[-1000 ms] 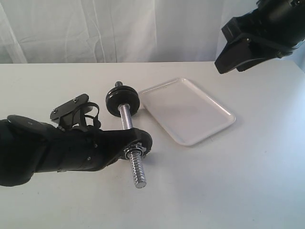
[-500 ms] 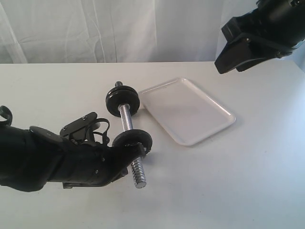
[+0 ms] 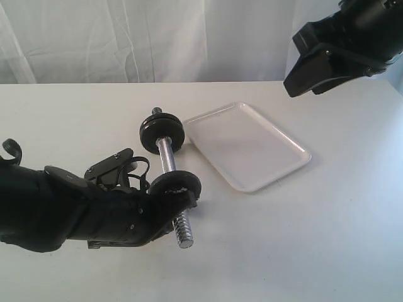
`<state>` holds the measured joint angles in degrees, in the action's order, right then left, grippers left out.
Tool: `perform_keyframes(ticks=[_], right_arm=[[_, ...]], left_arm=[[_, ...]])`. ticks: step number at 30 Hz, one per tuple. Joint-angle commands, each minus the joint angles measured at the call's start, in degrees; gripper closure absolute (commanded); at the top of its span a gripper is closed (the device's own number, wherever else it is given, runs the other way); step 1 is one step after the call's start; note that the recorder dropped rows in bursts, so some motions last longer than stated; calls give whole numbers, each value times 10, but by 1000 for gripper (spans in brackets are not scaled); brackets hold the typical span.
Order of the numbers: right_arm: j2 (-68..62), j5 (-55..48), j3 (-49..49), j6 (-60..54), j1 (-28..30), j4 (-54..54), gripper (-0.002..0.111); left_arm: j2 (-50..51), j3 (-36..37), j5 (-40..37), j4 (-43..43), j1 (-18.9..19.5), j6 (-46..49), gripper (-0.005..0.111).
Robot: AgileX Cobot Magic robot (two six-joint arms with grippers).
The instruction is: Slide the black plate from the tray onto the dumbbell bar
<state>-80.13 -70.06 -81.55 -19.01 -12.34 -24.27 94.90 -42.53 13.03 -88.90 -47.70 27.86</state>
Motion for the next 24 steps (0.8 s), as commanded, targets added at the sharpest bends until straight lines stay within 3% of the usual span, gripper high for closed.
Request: perform_keyframes(ticks=[1, 24], right_arm=[[5, 1, 4, 2, 5, -3, 67], [5, 1, 4, 2, 5, -3, 67]], left_arm=[[-2, -2, -7, -3, -4, -1, 107], [5, -29, -19, 11, -4, 9, 107]])
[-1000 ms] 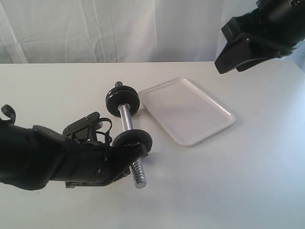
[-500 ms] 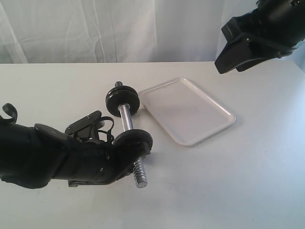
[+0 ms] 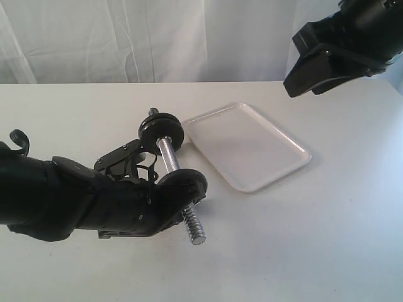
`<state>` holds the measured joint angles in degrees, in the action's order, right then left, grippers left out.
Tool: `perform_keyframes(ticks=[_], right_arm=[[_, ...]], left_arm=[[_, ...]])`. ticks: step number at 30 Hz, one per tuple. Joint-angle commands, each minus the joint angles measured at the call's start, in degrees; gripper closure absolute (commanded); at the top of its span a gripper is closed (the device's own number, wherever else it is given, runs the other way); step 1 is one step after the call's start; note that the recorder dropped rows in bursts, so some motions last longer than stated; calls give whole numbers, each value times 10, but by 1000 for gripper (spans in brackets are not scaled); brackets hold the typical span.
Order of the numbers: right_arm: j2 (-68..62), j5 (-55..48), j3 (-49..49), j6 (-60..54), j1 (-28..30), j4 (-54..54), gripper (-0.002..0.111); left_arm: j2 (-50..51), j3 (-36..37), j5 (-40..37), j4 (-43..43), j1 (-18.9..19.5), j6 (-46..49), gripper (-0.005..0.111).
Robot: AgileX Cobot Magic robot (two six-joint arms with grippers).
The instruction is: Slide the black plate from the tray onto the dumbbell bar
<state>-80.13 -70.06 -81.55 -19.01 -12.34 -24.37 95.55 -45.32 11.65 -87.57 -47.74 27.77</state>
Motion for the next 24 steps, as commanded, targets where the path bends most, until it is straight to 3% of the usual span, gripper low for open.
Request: perform_keyframes(ticks=[1, 20, 24], right_arm=[[5, 1, 4, 2, 5, -2, 67], [5, 1, 4, 2, 5, -2, 67], [5, 1, 4, 2, 5, -2, 67]], left_arm=[[-1, -1, -1, -2, -3, 11, 107], [-71, -1, 73, -6, -3, 84, 107], [-104, -1, 132, -6, -3, 119, 107]])
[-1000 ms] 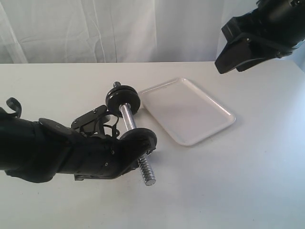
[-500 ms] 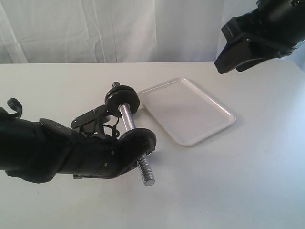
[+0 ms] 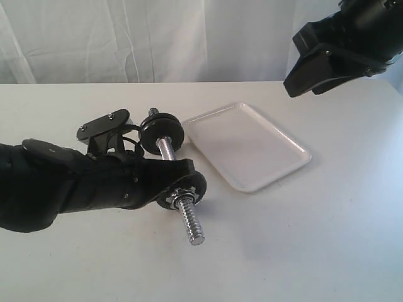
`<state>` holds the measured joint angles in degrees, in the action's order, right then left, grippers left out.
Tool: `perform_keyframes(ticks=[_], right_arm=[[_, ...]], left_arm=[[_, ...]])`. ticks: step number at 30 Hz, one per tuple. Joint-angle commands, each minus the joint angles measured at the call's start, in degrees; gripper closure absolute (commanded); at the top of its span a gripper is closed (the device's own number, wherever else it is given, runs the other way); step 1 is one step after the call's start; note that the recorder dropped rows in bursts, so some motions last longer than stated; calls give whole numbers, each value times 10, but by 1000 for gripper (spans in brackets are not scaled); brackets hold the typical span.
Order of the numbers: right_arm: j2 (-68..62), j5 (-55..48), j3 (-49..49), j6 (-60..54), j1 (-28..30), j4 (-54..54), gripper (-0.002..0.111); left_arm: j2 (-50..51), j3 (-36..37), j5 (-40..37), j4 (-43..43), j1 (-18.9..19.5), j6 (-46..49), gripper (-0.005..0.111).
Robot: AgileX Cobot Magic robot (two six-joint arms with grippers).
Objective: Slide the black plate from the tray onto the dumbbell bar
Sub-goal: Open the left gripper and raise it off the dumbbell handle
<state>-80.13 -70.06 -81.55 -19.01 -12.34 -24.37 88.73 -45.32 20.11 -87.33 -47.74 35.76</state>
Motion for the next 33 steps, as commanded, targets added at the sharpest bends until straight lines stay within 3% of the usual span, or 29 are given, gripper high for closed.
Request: perform_keyframes(ticks=[1, 4, 6, 13, 18, 23, 28, 30, 33], right_arm=[[5, 1, 4, 2, 5, -2, 68], [6, 1, 4, -7, 5, -2, 87], [8, 1, 4, -26, 5, -2, 108], [60, 37, 43, -53, 5, -3, 108], [142, 149, 141, -88, 5, -4, 108], [243, 255, 249, -97, 5, -4, 108], [337, 321, 341, -106, 5, -4, 108], [369, 336, 369, -106, 5, -4, 108], [403, 338, 393, -104, 5, -3, 108]], left_arm=[[-46, -1, 68, -9, -3, 56, 107], [-88, -1, 128, -5, -3, 128, 107], [-124, -1, 153, 8, -3, 203, 107], [-256, -1, 86, 31, -3, 432, 107], [-340, -1, -1, -31, -3, 539, 107], [-389, -1, -8, -126, -3, 669, 107], [-414, 9, -59, -126, -3, 695, 107], [-414, 9, -53, -126, -3, 710, 107], [-414, 9, 43, -126, -3, 722, 107]])
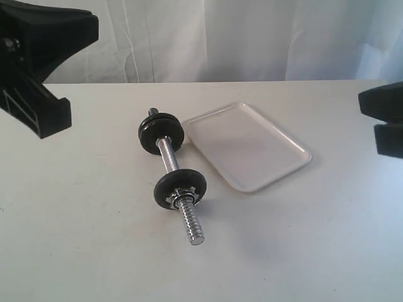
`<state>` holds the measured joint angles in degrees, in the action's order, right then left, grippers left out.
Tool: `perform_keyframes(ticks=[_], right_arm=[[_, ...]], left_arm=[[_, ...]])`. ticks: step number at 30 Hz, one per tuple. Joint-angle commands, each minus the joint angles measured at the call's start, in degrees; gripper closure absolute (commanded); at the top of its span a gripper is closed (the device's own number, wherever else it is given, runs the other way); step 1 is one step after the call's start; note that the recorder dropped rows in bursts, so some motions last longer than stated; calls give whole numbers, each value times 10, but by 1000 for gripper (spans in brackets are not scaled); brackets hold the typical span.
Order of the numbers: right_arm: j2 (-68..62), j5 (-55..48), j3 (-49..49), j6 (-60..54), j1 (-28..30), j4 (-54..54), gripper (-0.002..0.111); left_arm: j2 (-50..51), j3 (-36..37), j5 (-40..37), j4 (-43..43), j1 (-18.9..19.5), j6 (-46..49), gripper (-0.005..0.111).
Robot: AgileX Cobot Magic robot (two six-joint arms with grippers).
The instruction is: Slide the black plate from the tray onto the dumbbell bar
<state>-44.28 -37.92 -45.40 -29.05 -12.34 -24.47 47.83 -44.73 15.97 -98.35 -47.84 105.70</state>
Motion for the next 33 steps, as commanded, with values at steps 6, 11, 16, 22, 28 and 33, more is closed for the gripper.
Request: perform_keyframes(ticks=[6, 11, 16, 22, 28, 33], right_arm=[[75, -15, 36, -3, 5, -3, 108], [78, -16, 36, -3, 5, -3, 108], [78, -16, 36, -3, 5, -3, 108], [78, -16, 36, -3, 5, -3, 108], [78, -16, 36, -3, 5, -3, 108], [78, -16, 36, -3, 5, -3, 108]], left_arm=[[-5, 3, 276, -16, -2, 22, 107], [-5, 3, 337, -16, -2, 22, 107], [-5, 8, 343, -16, -2, 22, 107], [-43, 7, 306, -16, -2, -14, 107], [-78, 9, 70, -16, -2, 119, 107], [-88, 30, 23, -16, -2, 70, 107]])
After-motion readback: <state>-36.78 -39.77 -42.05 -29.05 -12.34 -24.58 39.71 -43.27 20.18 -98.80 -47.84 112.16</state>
